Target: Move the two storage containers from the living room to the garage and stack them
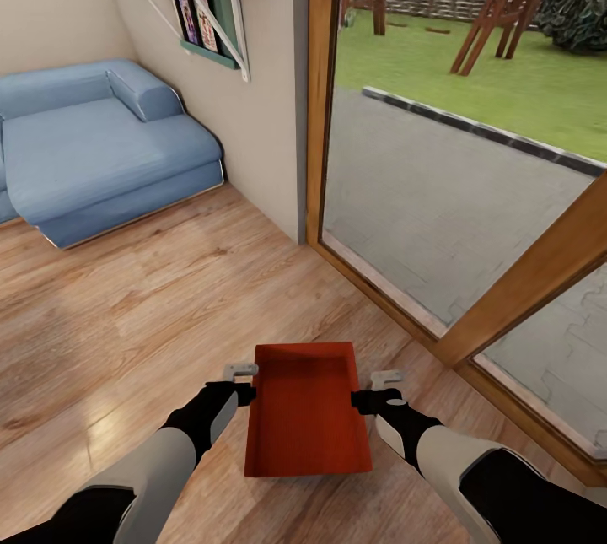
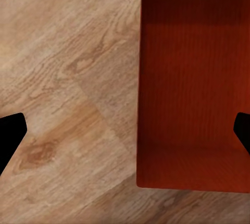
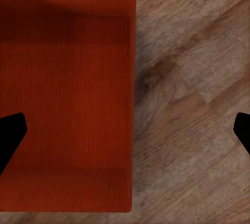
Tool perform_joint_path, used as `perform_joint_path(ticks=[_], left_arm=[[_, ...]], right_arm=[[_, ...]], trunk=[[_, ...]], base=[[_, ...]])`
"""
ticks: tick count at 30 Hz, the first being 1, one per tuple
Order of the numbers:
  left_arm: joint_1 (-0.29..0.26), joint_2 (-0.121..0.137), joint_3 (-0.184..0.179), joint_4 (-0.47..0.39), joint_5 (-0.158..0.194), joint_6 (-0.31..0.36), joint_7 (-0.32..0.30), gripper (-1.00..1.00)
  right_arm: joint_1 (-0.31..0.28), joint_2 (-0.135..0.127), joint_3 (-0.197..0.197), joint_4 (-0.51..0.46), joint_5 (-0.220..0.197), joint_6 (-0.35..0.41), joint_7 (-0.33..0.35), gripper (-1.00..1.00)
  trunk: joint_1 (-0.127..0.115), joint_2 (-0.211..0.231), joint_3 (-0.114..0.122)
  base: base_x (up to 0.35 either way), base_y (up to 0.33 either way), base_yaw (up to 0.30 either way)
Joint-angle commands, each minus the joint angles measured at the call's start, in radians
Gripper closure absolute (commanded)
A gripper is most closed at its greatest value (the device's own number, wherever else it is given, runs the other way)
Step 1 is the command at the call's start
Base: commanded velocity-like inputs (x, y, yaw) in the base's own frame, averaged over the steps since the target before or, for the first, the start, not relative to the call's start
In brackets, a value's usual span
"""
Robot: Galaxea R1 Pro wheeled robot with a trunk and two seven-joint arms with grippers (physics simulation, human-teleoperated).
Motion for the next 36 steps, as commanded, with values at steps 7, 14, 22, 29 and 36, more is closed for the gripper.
perform_joint_path(ticks=[7,14,22,29,36], left_arm=[[0.000,-0.003,0.001,0.006,0.006,0.004,0.004,-1.00],[0.001,-0.005,0.003,0.054,0.005,0.001,0.004,-1.00],[0.001,-0.004,0.002,0.063,0.006,-0.001,0.003,-1.00],[0.000,-0.004,0.002,0.058,0.006,-0.001,0.003,-1.00],[0.000,-0.004,0.002,0.055,0.006,-0.001,0.004,-1.00]], right_arm=[[0.000,0.000,0.008,0.001,-0.010,-0.003,-0.003,-1.00],[0.000,0.000,0.008,0.001,-0.010,-0.003,-0.003,-1.00],[0.000,0.000,0.008,0.001,-0.011,-0.003,-0.004,-1.00],[0.000,-0.001,0.008,0.001,-0.011,-0.003,-0.004,-1.00],[-0.001,-0.006,0.008,0.001,-0.012,-0.003,-0.004,-1.00]], trunk=[[0.000,0.000,-0.001],[0.000,0.000,-0.001],[0.000,0.000,-0.001],[0.000,0.000,-0.001],[0.000,0.000,-0.001]], base=[[0.000,0.000,0.000],[0.000,0.000,0.000],[0.000,0.000,0.000],[0.000,0.000,0.000],[0.000,0.000,0.000]])
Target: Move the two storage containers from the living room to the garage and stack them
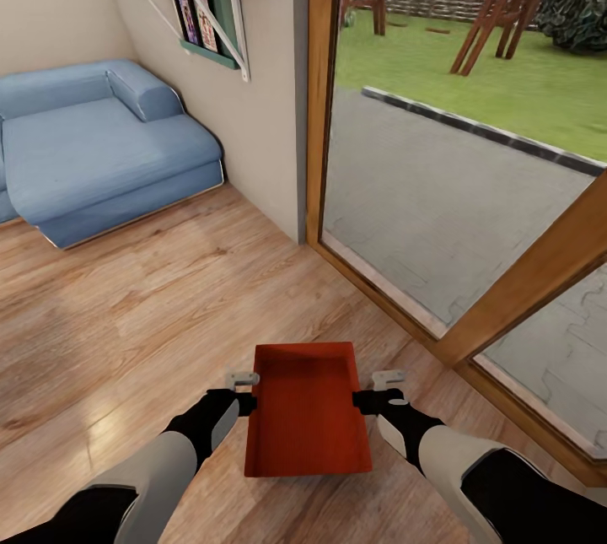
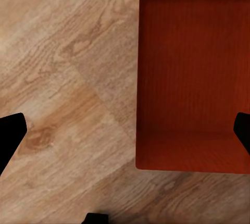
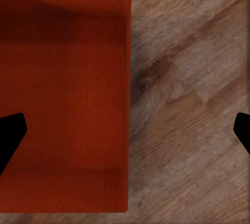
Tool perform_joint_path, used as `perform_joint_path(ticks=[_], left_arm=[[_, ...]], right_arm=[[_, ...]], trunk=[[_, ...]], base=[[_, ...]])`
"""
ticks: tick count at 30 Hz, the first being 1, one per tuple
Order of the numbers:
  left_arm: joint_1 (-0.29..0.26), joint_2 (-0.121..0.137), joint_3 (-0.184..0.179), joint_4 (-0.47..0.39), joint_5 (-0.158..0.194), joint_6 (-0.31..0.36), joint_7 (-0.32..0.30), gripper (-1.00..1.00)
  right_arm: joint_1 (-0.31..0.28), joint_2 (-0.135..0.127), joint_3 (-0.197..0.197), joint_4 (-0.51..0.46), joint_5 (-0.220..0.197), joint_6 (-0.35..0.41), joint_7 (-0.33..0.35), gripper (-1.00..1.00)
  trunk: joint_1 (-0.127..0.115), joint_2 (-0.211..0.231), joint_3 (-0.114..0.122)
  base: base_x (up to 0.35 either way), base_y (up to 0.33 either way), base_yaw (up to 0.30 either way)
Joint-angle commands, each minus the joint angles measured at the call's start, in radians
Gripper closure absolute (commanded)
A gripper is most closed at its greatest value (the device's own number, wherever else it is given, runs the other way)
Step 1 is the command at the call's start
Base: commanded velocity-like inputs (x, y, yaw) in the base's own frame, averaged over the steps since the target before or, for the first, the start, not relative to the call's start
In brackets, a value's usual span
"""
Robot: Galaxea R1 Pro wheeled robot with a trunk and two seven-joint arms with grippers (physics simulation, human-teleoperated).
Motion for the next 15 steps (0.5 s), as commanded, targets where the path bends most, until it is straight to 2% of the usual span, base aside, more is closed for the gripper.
perform_joint_path(ticks=[1,15], left_arm=[[0.000,0.000,0.001,-0.002,0.003,0.005,0.004,-1.00],[0.000,0.000,0.001,0.000,0.004,0.006,0.002,-1.00]], right_arm=[[0.000,0.000,0.008,0.001,-0.010,-0.003,-0.002,-1.00],[0.000,-0.002,0.008,0.001,-0.009,-0.003,-0.003,-1.00]], trunk=[[0.000,0.000,-0.001],[0.050,-0.091,-0.041]], base=[[0.000,0.000,0.000],[0.000,0.000,0.000]])
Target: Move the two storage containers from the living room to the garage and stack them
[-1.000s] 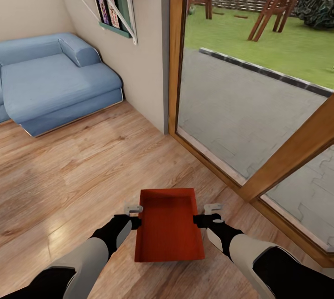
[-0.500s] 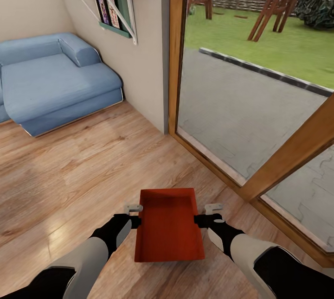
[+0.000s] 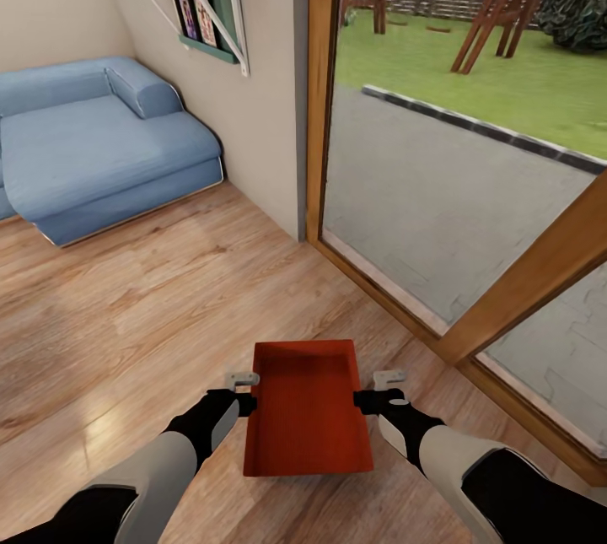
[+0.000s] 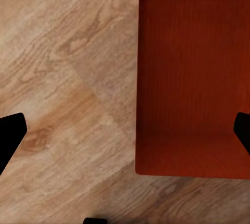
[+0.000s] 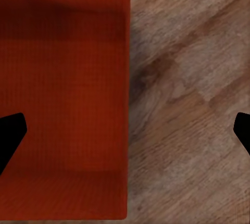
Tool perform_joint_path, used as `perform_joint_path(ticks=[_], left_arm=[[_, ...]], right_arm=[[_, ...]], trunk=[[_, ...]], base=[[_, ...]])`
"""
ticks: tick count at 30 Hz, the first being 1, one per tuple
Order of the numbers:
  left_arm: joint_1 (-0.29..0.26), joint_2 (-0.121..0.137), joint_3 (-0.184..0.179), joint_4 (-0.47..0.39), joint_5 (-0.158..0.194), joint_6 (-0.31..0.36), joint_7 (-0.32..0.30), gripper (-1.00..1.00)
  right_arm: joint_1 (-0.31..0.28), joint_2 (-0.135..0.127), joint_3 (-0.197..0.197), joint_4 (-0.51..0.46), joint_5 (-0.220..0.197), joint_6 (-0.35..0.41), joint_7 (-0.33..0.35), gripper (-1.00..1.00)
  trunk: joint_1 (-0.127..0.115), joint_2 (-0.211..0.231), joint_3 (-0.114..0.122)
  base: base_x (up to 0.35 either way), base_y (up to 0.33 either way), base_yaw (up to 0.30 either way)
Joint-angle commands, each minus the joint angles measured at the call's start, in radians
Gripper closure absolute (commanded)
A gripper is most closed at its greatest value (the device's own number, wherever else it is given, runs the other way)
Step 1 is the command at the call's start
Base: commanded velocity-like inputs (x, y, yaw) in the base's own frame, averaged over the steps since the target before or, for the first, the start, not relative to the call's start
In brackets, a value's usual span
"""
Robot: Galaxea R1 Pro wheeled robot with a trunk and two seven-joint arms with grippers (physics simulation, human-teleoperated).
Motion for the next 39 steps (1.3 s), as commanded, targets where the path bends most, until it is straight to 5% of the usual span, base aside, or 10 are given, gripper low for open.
perform_joint_path(ticks=[1,39], left_arm=[[0.000,0.000,0.001,-0.002,0.004,0.005,0.004,-1.00],[0.000,0.000,0.001,0.002,0.004,0.006,0.004,-1.00]], right_arm=[[0.000,0.000,0.008,0.001,-0.010,-0.003,-0.002,-1.00],[-0.001,0.000,0.008,0.001,-0.011,-0.003,-0.003,-1.00]], trunk=[[0.004,-0.008,-0.004],[0.150,-0.274,-0.123]], base=[[0.000,0.000,0.000],[0.000,0.000,0.000]])
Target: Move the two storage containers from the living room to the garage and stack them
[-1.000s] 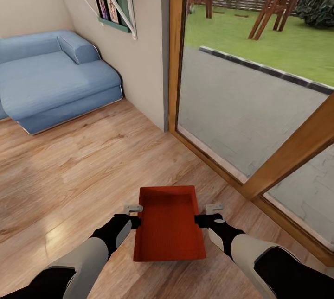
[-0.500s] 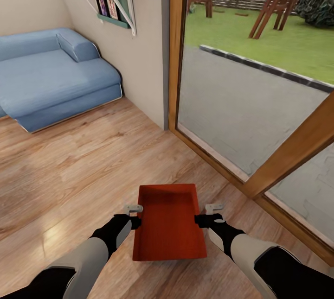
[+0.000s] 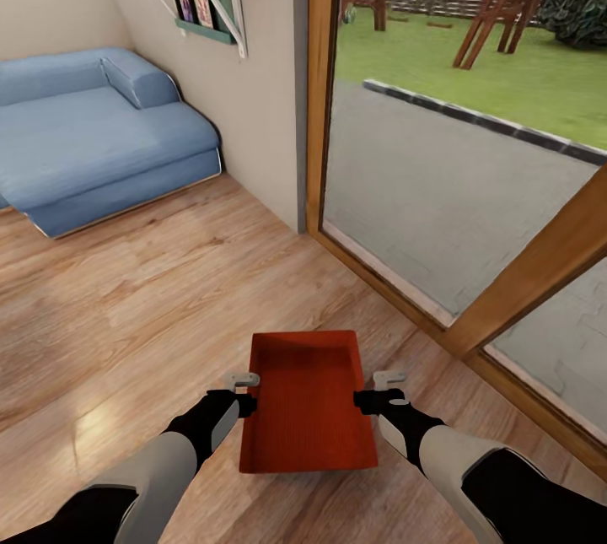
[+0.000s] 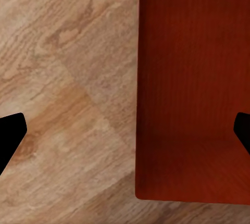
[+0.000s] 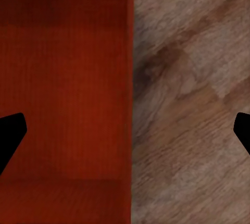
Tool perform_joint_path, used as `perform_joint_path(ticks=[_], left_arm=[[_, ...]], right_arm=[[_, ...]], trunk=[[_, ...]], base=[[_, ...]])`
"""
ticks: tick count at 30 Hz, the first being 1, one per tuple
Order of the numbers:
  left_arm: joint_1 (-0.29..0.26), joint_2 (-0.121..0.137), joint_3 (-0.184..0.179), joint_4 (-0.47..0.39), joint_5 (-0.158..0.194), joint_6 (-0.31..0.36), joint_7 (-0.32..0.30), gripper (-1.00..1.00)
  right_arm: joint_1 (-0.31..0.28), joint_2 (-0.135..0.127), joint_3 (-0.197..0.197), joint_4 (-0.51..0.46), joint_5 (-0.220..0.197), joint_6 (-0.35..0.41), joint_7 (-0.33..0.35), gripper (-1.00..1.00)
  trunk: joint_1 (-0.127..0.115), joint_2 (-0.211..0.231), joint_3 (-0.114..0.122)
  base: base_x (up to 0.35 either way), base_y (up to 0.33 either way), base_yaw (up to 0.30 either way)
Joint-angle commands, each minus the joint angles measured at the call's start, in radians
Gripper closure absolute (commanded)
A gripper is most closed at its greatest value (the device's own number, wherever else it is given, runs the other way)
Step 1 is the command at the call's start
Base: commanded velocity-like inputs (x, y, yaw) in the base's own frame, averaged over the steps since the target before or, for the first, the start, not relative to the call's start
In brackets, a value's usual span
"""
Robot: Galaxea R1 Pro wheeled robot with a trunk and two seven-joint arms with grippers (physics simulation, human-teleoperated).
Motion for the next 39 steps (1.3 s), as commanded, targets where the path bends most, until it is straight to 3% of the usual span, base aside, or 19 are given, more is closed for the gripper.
perform_joint_path(ticks=[1,39], left_arm=[[0.000,0.000,0.001,-0.002,0.004,0.005,0.004,-1.00],[0.000,0.000,0.001,-0.003,0.004,0.004,0.004,-1.00]], right_arm=[[0.000,0.000,0.009,0.001,-0.010,-0.003,-0.002,-1.00],[0.000,-0.001,0.009,0.001,-0.010,-0.003,-0.002,-1.00]], trunk=[[0.004,-0.008,-0.004],[0.149,-0.274,-0.123]], base=[[0.000,0.000,0.000],[0.000,0.000,0.000]])
